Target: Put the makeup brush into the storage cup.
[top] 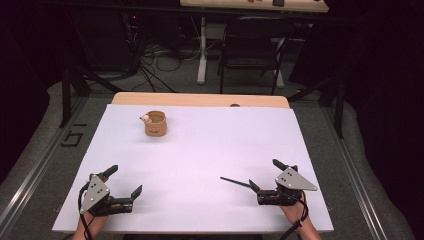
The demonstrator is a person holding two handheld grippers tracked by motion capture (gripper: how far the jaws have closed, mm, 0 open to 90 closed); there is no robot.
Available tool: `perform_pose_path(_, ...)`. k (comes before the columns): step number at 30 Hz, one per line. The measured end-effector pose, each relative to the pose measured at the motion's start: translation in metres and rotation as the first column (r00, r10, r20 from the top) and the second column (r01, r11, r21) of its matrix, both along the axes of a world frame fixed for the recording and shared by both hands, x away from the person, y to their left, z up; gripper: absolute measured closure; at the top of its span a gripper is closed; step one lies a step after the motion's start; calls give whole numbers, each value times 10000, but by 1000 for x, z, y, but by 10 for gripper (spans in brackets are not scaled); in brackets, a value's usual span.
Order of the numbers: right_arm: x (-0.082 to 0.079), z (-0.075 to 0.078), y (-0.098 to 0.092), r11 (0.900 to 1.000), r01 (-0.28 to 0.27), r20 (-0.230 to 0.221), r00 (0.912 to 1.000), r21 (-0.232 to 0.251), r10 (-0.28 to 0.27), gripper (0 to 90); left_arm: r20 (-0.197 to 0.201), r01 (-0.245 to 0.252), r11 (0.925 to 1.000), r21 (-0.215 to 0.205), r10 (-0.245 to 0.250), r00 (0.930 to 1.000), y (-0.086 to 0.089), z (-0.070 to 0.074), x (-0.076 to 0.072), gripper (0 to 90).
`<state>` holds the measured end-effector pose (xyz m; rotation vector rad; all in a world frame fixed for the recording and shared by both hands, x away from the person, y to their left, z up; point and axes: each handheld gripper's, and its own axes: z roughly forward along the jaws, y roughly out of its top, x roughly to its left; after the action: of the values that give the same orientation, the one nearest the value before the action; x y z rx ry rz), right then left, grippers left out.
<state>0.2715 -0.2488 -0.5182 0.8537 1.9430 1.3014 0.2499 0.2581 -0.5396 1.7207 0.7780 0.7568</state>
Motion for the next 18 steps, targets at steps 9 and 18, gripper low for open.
perform_pose_path(9, 11, -1, 5, 9992, -299, -230, 9993, -261, 293, 0, -11, 4, 10000, 31, -4, 10000, 0, 0, 0, 0)
perform_pose_path(18, 15, -3, 9, 9978, -464, -414, 9982, -479, 444, 0, -40, 23, 10000, 39, -22, 10000, 0, 0, 0, 0)
